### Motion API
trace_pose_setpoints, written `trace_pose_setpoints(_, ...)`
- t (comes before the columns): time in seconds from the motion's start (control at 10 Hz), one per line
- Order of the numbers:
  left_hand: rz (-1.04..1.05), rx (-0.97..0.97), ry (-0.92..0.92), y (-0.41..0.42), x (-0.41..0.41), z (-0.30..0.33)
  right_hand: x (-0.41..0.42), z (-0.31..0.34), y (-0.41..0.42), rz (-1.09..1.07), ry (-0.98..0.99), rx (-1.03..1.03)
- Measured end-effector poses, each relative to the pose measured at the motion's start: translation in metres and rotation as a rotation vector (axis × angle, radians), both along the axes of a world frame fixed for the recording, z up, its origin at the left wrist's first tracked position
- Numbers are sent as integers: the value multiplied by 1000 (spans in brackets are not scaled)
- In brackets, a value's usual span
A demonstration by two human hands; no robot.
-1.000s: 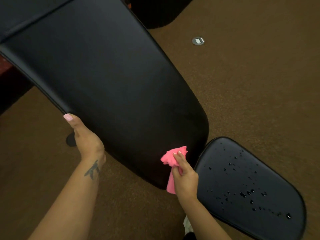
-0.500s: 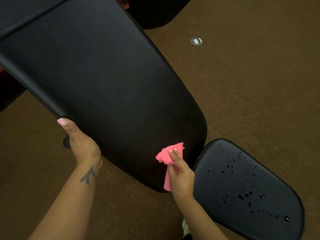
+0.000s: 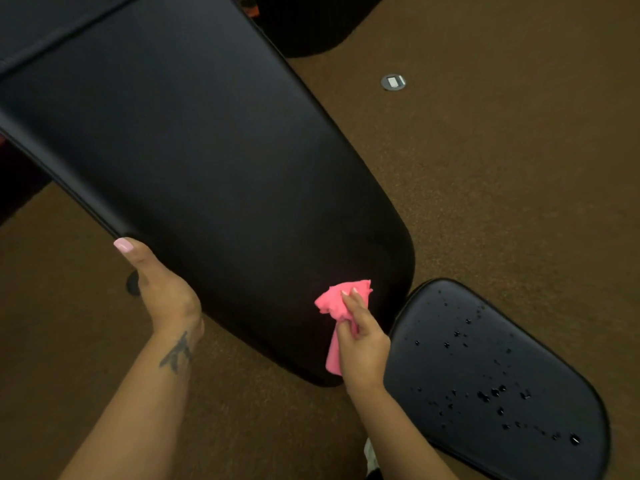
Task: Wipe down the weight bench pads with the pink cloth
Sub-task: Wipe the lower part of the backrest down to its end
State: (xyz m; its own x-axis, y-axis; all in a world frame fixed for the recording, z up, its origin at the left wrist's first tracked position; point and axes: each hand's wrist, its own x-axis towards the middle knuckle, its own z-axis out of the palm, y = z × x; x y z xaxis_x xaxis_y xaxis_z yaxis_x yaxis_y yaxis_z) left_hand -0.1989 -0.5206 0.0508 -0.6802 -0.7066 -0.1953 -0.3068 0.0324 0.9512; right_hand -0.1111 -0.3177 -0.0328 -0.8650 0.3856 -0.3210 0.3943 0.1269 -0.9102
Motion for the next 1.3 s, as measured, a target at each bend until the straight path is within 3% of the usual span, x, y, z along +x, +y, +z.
trace_pose_setpoints(0.3, -44, -57, -23, 9, 3, 9, -7, -23, 26, -163, -200, 6)
trace_pose_setpoints(0.6, 10, -55, -45, -3, 0, -10, -17, -6, 22, -11, -67, 33)
trace_pose_setpoints(0.9, -40, -104, -40, -1, 1, -7, -24, -23, 40, -151, -188, 48)
trace_pose_setpoints(1.1, -11, -98, -23, -11, -1, -21, -34, -5, 29, -57, -109, 59)
trace_pose_setpoints(1.3, -1, -97, -19, -17, -5, -31, -12, -24, 38, -93, -219, 52)
